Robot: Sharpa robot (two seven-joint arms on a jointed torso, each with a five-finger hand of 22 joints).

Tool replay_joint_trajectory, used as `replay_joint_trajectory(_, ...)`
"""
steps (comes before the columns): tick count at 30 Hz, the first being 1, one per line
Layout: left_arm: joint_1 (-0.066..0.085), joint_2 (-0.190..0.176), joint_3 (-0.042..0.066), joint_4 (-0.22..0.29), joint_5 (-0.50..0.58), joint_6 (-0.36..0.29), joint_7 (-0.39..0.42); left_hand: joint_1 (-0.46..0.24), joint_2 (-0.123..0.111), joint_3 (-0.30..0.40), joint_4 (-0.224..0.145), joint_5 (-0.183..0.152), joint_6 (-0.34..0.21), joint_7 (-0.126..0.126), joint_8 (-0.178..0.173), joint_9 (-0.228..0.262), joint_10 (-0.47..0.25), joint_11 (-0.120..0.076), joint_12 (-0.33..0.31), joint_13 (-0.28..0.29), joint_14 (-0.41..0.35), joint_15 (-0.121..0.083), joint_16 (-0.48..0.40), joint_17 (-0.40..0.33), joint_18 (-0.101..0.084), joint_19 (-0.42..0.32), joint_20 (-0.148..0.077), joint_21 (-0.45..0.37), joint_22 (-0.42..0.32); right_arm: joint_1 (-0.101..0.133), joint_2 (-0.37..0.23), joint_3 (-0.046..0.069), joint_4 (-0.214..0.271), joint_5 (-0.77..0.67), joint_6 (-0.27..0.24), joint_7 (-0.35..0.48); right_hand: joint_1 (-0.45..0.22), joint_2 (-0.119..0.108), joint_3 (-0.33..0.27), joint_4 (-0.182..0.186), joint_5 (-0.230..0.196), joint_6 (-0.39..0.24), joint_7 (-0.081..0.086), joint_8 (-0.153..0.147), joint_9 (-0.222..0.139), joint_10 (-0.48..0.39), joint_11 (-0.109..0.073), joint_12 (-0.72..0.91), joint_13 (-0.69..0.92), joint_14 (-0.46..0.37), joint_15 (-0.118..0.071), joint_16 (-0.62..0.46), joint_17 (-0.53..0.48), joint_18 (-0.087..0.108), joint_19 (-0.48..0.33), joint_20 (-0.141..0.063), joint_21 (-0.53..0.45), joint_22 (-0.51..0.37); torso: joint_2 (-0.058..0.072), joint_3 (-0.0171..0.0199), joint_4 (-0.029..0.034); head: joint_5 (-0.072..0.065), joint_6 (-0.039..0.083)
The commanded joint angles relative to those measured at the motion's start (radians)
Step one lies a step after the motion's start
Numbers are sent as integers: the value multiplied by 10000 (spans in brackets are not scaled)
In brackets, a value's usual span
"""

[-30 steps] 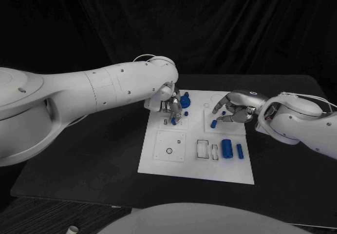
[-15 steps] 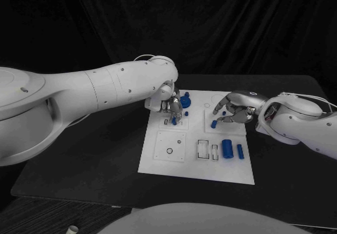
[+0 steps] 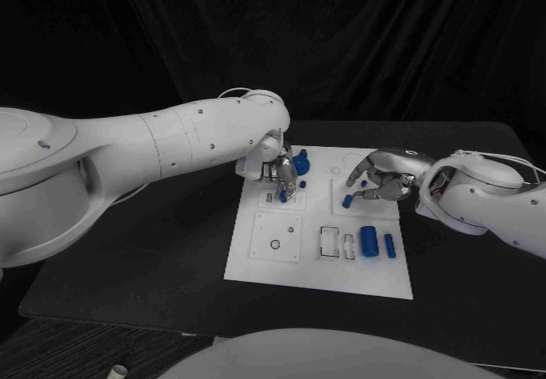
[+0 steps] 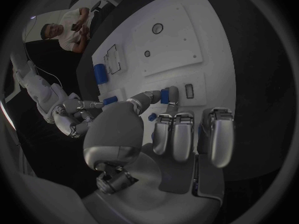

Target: Assemble the parts on the task board

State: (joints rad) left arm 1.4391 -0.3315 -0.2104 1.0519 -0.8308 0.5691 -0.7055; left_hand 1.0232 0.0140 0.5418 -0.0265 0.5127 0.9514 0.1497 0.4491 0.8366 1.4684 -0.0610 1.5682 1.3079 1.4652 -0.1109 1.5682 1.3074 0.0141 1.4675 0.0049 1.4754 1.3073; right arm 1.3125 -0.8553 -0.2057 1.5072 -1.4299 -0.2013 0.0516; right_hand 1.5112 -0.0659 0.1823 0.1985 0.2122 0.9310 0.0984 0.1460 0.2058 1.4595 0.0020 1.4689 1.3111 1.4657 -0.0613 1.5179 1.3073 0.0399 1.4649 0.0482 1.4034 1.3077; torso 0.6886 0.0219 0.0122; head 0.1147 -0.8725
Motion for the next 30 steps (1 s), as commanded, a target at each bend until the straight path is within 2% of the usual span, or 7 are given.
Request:
replay_joint_trajectory(1,14,44,3,-7,130,127,-501,8,149,913,-850,33,1561,-1495,-50,-11,1024,-114,26,2629,1056,-65,26,2634,95,605,-77,-74,2313,-24,2,5,8,-60,126,-196,75,10,7,-57,14,94,10,39,-18,-77,4,-31,920,702,41,-65,1635,57,44,68,-55,2022,-3,6,5,-4,-2)
replay_joint_trajectory(7,14,36,3,-34,130,179,-506,-12,166,911,-834,-8,1570,-1496,-114,-37,1024,-116,26,2629,1056,-74,26,2634,103,590,-86,-113,2301,-24,-2,5,5,-60,168,-213,84,9,21,-72,48,91,12,36,-26,-117,5,-71,862,686,42,-92,1592,72,10,69,-114,2002,-20,17,-3,-8,-2)
replay_joint_trajectory(10,14,19,3,-34,130,173,-505,-14,168,912,-833,-12,1571,-1495,-120,-39,1024,-117,26,2629,1056,-74,26,2634,108,582,-87,-133,2295,-24,-7,5,2,-60,205,-231,84,9,21,-72,48,91,12,36,-26,-117,5,-71,862,686,42,-92,1592,72,10,69,-114,2002,-17,8,11,-10,-2)
replay_joint_trajectory(18,16,-38,3,56,130,130,-499,-27,183,909,-821,-46,1580,-1495,-159,-52,1024,-118,26,2629,1056,-77,26,2634,109,580,-92,-142,2293,-25,15,5,-16,-60,257,-247,85,9,31,-80,66,85,16,32,-33,-169,8,-121,790,668,44,-119,1547,84,-19,70,-166,1984,-10,-8,-15,54,-2)
replay_joint_trajectory(23,28,-68,3,122,130,104,-499,-35,194,906,-813,-82,1588,-1495,-190,-60,1024,-118,26,2629,1056,-79,26,2634,119,561,-96,-190,2278,-27,31,5,-27,-60,295,-259,84,10,35,-81,70,83,18,30,-35,-185,9,-136,768,663,45,-128,1534,91,-35,71,-192,1975,-9,-21,3,68,-2)
replay_joint_trajectory(30,40,-72,3,140,130,217,-507,-61,298,917,-756,-88,1719,-1522,-266,-85,1024,-140,26,2629,1056,-95,26,2634,132,542,-110,-254,2259,-29,32,5,-34,-60,359,-288,83,15,45,-85,82,80,20,27,-42,-214,11,-167,727,647,47,-151,1497,100,-57,72,-231,1962,-2,-17,35,55,-2)
